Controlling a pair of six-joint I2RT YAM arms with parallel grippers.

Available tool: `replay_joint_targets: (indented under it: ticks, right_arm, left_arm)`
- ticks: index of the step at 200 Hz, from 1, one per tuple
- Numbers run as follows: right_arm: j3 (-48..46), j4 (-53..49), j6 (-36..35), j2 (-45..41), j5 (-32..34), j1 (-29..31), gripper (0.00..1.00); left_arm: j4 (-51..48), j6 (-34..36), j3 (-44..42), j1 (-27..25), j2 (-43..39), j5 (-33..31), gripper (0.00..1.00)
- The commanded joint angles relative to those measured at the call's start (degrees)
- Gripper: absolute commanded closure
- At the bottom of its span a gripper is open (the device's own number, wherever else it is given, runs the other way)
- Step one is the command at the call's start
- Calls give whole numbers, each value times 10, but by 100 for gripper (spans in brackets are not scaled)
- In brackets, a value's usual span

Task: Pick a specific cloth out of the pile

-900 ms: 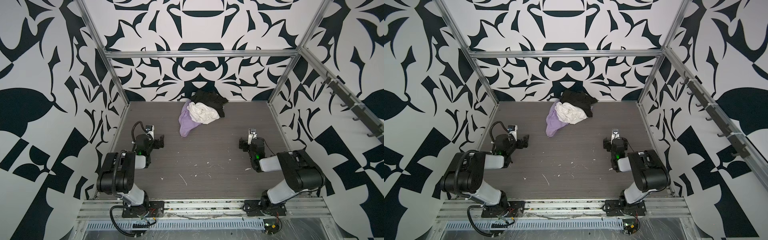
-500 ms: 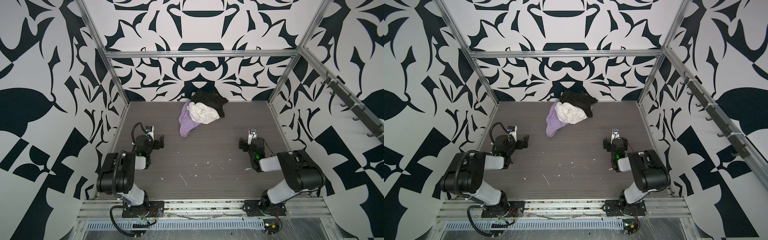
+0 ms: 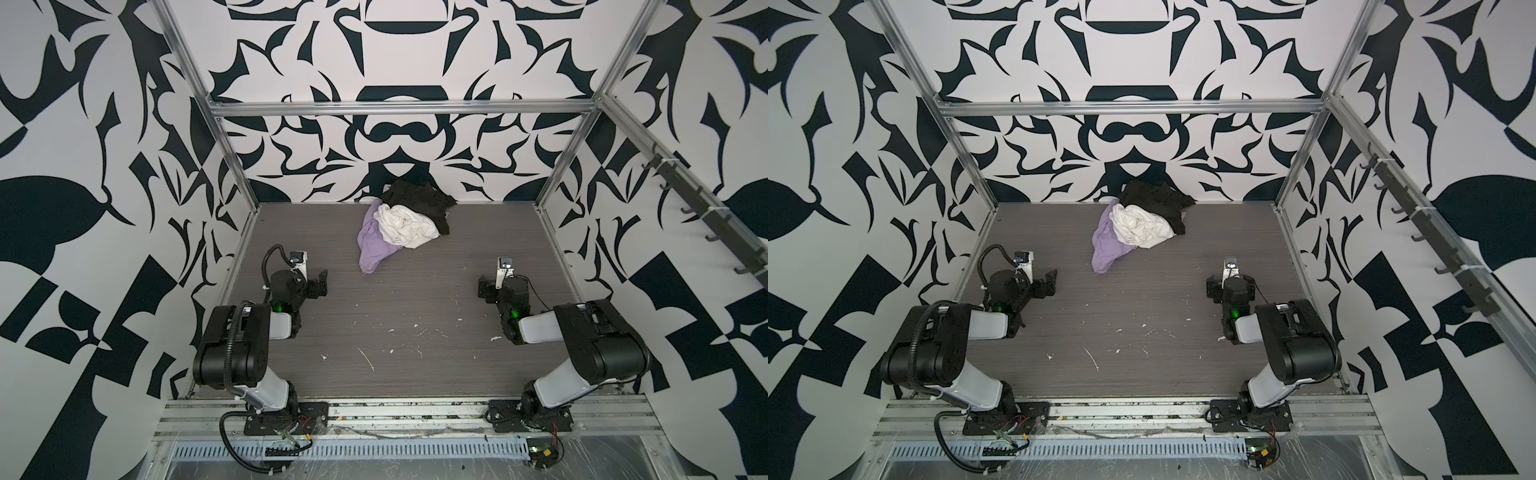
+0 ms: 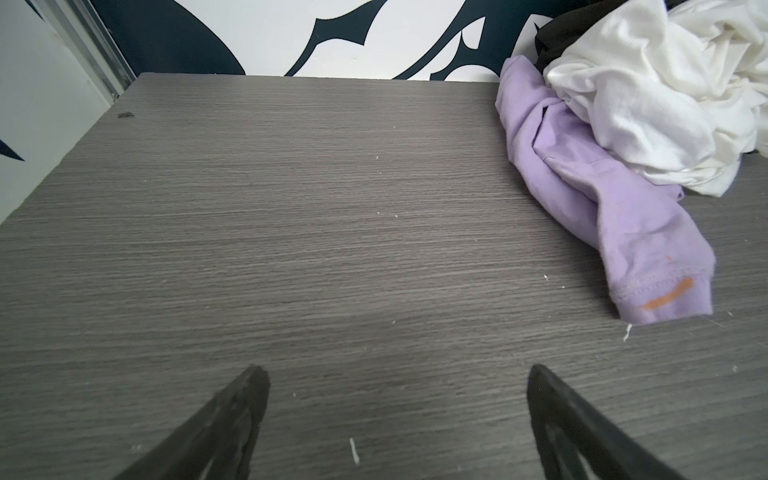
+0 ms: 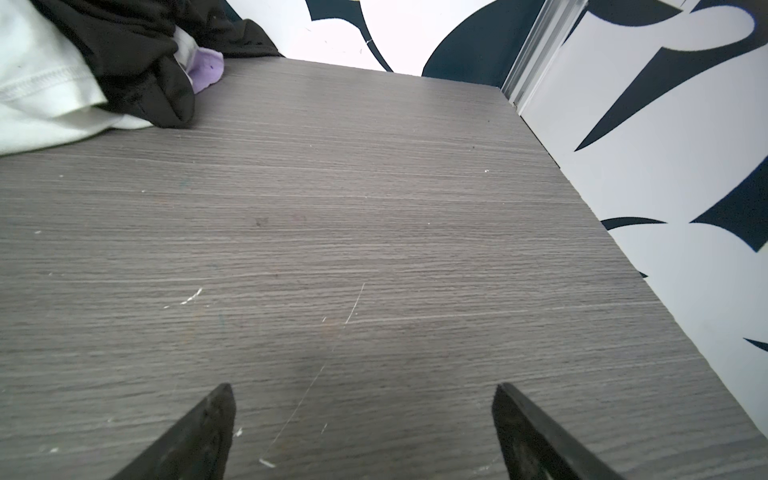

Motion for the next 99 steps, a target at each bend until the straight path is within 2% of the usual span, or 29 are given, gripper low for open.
replay_joint_targets:
  ticks: [1,99]
  right_arm:
    - [11,13,7,-13,-2,-2,1]
    - [14,9,10,-11,-7,-5,1]
  left_arm:
    - [17,-2,-7,3,-9,10,1]
    - [17,-2,-7,3,-9,10,1]
